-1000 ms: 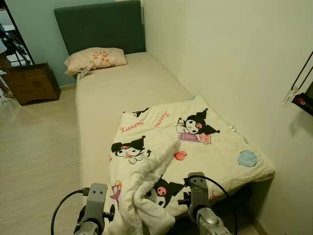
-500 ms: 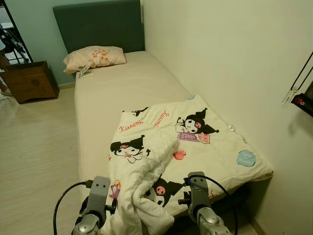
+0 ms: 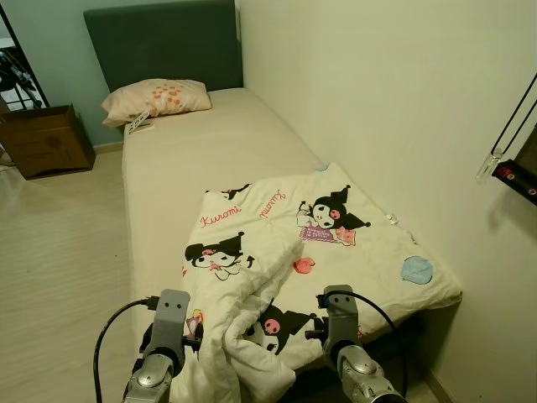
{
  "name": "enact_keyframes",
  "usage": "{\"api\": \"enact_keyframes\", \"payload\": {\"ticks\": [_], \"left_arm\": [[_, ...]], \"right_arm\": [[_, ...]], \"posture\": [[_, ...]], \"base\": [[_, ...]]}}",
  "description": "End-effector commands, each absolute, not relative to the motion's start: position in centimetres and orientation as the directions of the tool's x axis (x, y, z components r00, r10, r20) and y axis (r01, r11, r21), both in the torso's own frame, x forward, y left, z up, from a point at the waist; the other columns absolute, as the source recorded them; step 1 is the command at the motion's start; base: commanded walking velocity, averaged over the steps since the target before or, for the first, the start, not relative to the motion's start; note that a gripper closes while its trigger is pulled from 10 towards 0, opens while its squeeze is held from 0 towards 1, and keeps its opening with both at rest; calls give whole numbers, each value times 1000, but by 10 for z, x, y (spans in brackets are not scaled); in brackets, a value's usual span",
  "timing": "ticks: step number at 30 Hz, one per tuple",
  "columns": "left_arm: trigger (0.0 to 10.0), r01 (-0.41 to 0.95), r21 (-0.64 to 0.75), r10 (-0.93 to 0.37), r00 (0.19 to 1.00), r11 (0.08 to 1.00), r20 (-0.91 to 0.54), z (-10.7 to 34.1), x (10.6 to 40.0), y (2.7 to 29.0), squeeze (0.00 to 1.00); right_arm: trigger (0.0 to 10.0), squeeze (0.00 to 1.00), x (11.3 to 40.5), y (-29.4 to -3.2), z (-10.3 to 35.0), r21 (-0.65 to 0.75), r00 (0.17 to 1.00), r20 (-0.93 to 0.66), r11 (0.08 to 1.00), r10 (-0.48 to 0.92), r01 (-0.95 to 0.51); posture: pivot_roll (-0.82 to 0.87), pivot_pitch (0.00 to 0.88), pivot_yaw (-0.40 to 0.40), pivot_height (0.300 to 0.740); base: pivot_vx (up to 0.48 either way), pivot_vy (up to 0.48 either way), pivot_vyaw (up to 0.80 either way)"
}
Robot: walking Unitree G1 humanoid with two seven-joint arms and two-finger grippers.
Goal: Clean up the room
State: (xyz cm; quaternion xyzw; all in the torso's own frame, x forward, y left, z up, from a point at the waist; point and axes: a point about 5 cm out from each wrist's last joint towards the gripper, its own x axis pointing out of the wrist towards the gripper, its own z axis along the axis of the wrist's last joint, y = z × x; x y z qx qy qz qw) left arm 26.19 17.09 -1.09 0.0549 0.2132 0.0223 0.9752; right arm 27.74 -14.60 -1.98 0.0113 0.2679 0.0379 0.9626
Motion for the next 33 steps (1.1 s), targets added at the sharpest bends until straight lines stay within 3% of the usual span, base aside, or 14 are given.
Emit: {"api": "enact_keyframes", "payload": {"ticks": [1, 33], "left_arm": [[10000, -26, 133, 82, 896, 991, -437, -13, 260, 180, 0], [10000, -8, 142, 73, 887, 990, -457, -15, 258, 172, 0]], "right_arm": [[10000, 0, 279, -143, -19, 55, 855, -514, 997, 74, -53], [10000, 0, 281, -149, -17, 81, 860, -508, 997, 43, -2]], "posture": [[-60, 74, 20, 740], [-68, 51, 8, 740]], "base": [[0, 0, 0], [0, 0, 0]]}}
